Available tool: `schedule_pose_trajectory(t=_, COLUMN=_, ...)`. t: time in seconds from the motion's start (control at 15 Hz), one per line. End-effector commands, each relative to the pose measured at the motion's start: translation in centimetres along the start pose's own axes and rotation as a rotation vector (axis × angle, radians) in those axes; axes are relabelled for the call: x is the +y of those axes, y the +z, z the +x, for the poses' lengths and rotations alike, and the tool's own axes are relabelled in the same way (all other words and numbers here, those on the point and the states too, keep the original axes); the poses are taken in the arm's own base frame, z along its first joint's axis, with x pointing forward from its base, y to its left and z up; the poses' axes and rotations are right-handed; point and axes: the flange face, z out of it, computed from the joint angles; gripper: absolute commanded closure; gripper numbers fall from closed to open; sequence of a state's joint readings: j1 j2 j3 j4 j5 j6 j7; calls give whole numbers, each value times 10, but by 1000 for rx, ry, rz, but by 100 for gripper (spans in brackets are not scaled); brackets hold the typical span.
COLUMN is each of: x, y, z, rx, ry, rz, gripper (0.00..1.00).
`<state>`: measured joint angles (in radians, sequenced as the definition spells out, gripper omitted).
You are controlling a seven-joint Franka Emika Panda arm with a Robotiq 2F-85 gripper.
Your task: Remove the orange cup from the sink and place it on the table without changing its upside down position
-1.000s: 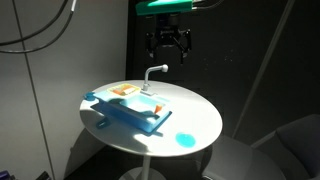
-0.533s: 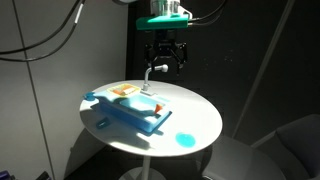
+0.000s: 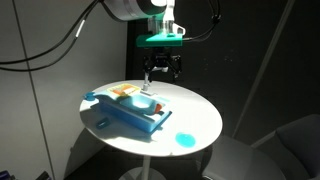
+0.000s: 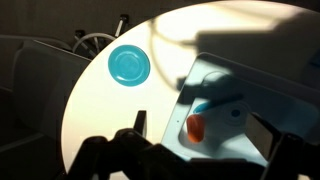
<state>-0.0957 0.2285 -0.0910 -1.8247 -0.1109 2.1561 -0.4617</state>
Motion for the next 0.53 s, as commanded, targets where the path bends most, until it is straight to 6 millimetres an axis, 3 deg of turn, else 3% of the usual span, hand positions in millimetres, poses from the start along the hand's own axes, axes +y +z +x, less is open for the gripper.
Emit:
schedule_pose_trajectory(t=0.0, x=-8, y=14, z=8, rx=18, ry=-53, rz=-2, gripper=0)
schedule_pose_trajectory(t=0.47, x=-32, y=47, z=17, rx=30, ry=-142, rz=20, gripper=0)
